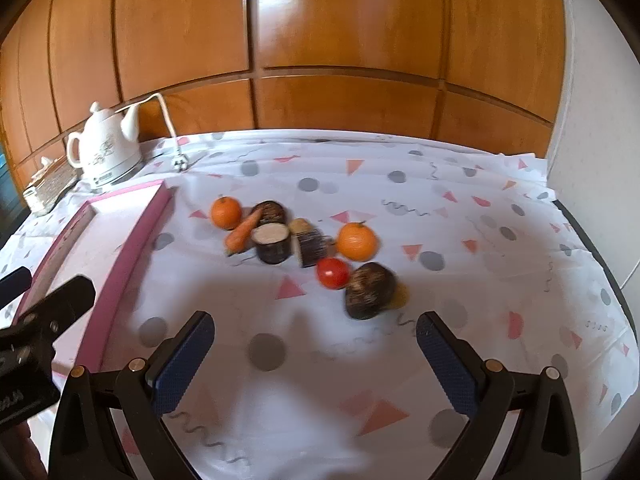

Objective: Organize fruits

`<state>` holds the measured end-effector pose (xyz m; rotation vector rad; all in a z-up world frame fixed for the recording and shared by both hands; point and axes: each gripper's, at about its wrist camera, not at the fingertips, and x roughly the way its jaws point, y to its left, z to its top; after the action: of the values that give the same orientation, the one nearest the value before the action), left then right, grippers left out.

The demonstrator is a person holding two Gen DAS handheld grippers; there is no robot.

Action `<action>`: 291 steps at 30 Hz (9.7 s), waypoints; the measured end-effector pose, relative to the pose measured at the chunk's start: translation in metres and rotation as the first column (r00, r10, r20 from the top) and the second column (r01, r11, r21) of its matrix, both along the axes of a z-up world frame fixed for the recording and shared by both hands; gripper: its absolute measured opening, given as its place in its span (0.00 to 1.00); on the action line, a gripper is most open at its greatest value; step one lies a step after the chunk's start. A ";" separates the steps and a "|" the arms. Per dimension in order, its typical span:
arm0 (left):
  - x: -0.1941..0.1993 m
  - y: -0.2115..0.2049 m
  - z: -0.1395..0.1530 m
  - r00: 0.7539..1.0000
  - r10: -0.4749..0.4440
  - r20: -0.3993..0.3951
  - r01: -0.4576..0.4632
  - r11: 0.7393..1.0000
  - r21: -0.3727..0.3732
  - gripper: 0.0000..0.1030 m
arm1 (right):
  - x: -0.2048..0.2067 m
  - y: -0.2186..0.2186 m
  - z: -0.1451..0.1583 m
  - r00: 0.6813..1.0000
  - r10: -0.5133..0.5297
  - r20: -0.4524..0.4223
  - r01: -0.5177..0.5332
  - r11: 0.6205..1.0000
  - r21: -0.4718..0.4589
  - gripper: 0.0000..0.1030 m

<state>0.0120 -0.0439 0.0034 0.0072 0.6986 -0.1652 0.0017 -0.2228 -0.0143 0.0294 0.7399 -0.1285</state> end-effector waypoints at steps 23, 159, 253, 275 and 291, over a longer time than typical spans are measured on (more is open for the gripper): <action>0.052 -0.081 -0.044 0.963 -0.216 -0.159 0.212 0.976 -0.044 0.98 | 0.009 -0.085 -0.025 0.998 -0.032 -0.062 0.042 0.986 0.161 0.46; 0.013 0.126 -0.020 0.935 0.352 -0.045 -0.353 0.935 -0.025 0.65 | 0.083 0.181 0.015 0.792 0.610 -0.037 -0.599 0.787 0.144 0.33; 0.070 -0.072 -0.060 0.946 -0.222 -0.235 0.206 0.974 -0.090 0.53 | 0.043 -0.090 -0.047 0.998 0.009 -0.067 0.001 0.991 0.137 0.38; 0.120 -0.076 -0.059 0.961 -0.162 -0.226 0.127 0.979 -0.161 0.55 | 0.059 -0.083 -0.056 0.998 0.036 -0.042 -0.031 0.994 0.103 0.24; 0.178 -0.058 -0.054 0.974 -0.027 -0.224 -0.002 0.992 -0.125 0.56 | 0.062 -0.087 -0.061 0.998 0.019 -0.058 -0.012 0.992 0.125 0.25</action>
<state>0.1902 -0.1017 -0.0509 -0.1287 0.9145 -0.2239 0.0634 -0.3095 -0.0756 0.1394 0.8064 -0.0682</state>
